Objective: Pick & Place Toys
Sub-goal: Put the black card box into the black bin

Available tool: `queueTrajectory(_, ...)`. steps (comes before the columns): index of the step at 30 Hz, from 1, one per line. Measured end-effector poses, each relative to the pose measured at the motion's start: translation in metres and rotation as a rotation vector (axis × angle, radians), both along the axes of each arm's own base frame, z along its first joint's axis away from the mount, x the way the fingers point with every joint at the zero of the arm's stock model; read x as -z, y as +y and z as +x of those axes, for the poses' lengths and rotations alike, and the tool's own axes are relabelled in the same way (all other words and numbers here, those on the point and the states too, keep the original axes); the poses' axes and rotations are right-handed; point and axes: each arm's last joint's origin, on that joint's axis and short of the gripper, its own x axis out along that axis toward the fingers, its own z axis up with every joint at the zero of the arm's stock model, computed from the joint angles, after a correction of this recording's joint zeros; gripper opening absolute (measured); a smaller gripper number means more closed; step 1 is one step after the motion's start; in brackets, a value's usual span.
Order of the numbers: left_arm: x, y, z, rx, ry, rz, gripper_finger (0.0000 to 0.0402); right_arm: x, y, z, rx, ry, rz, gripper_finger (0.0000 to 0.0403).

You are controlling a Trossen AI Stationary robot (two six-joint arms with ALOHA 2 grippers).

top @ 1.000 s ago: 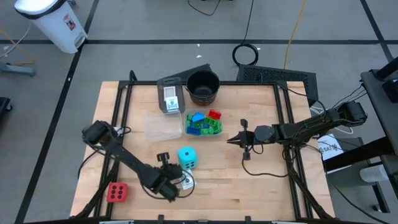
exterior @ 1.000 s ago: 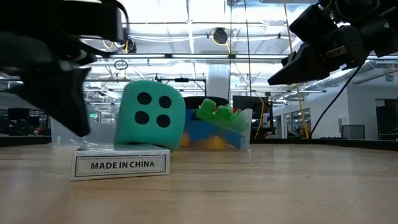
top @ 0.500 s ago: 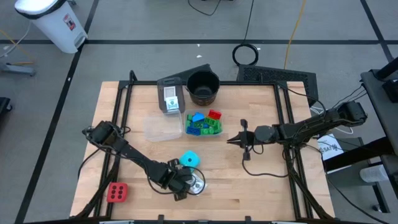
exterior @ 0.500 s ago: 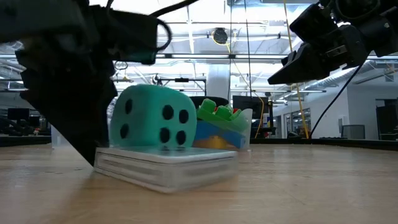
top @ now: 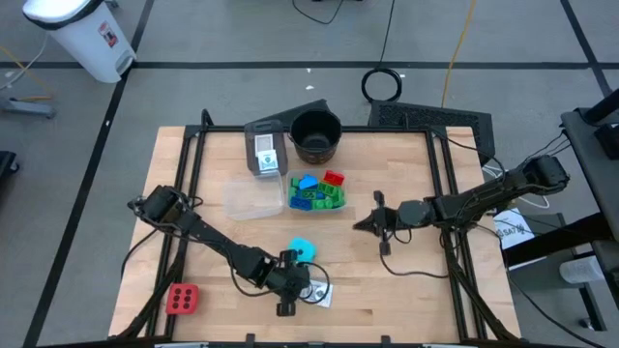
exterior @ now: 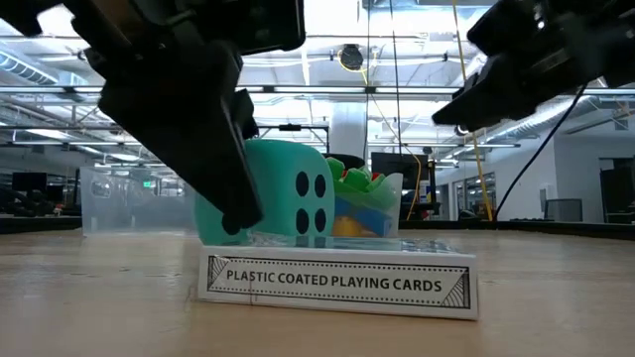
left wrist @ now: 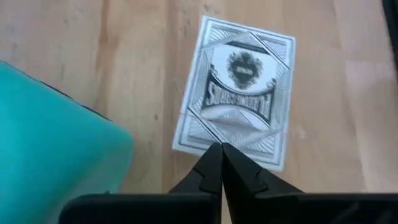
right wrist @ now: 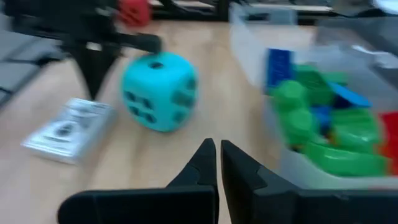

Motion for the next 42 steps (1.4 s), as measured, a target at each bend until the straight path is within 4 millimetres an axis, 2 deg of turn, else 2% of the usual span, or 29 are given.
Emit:
queueTrajectory(4, 0.001, 0.004, -0.003, 0.022, 0.065, 0.003, 0.0021, -0.001, 0.025, 0.003, -0.098, -0.073, 0.05, 0.0008)
queueTrajectory(8, -0.008, 0.004, -0.005, 0.051, 0.011, 0.05, 0.0005, 0.003, 0.058, 0.013, -0.227, -0.138, 0.06, 0.0015)
queueTrajectory(12, -0.039, 0.011, -0.006, 0.035, -0.099, 0.055, 0.0011, 0.007, 0.083, 0.044, -0.318, -0.053, 0.048, 0.0003)
queueTrajectory(15, -0.063, 0.018, -0.007, 0.027, -0.186, 0.058, 0.0008, 0.018, 0.098, 0.072, -0.352, 0.078, 0.021, 0.0003)
queueTrajectory(20, -0.106, 0.03, -0.009, 0.003, -0.372, 0.035, 0.001, 0.03, 0.118, 0.106, -0.459, 0.256, 0.001, 0.0001)
queueTrajectory(24, -0.12, 0.041, -0.011, 0.006, -0.424, 0.094, 0.0014, 0.039, 0.114, 0.121, -0.553, 0.331, 0.067, 0.0001)
queueTrajectory(28, -0.134, 0.056, -0.011, -0.044, -0.469, 0.078, 0.0004, 0.055, 0.097, 0.13, -0.529, 0.39, 0.125, 0.0001)
queueTrajectory(34, -0.14, 0.071, -0.008, -0.095, -0.484, 0.073, 0.0019, 0.076, 0.079, 0.131, -0.508, 0.466, 0.157, 0.0)
queueTrajectory(37, -0.139, 0.073, -0.008, -0.098, -0.475, 0.078, 0.0013, 0.075, 0.073, 0.125, -0.487, 0.541, 0.132, 0.0)
queueTrajectory(42, -0.137, 0.072, -0.009, -0.093, -0.459, 0.084, 0.0007, 0.053, 0.063, 0.103, -0.329, 0.674, -0.013, 0.0)
